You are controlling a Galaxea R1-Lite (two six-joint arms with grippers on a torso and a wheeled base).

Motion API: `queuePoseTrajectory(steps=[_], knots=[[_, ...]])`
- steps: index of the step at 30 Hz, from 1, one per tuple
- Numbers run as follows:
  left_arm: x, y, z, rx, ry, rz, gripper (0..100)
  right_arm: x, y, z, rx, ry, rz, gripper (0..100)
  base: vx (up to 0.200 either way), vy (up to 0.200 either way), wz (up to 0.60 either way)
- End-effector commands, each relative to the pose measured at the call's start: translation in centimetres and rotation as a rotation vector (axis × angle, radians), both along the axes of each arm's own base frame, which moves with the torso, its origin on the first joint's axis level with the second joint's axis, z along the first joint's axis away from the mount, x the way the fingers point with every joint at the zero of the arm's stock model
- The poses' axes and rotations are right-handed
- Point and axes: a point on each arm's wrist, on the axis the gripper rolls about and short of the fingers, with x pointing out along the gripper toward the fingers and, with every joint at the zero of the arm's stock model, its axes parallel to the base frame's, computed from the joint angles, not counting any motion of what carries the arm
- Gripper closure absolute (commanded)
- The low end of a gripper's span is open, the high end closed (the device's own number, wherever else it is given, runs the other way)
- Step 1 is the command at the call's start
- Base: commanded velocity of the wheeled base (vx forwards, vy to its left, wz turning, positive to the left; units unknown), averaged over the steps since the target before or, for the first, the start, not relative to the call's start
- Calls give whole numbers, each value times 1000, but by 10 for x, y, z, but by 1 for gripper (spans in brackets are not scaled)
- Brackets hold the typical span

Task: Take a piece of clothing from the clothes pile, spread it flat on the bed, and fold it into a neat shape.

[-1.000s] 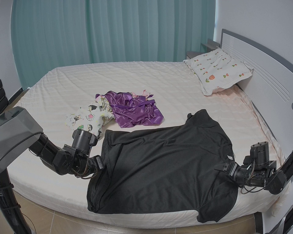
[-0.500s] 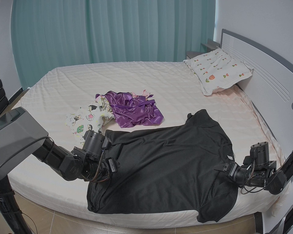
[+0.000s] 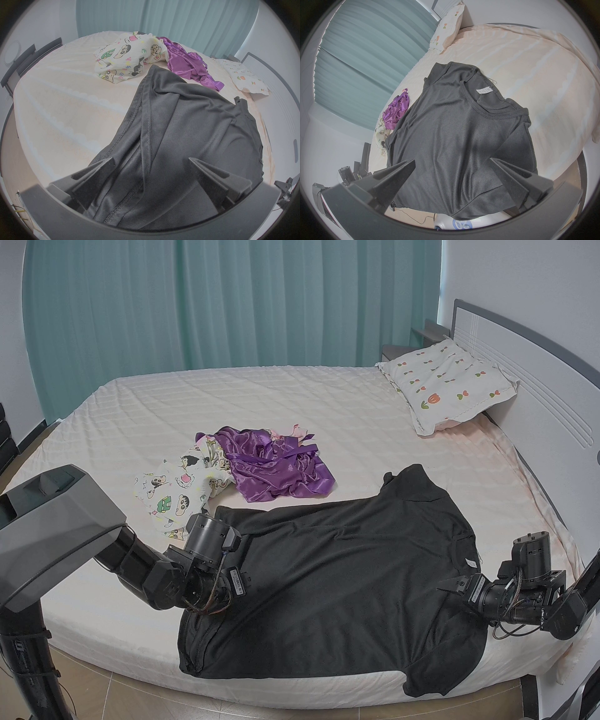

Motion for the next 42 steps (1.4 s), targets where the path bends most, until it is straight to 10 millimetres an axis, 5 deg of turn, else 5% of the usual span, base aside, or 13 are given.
queuePoseTrajectory(steps=[1,15,16,42], knots=[[2,-1,-5,6,10,1,0,0,0,-1,0,4,1,0,0,0,0],[10,-3,-12,36,0,24,0,0,0,-2,-1,7,2,0,0,0,0],[10,-3,-12,36,0,24,100,0,0,-2,-1,7,2,0,0,0,0],[31,38,4,37,-63,175,100,-1,2,-3,-2,11,10,0,0,0,0]])
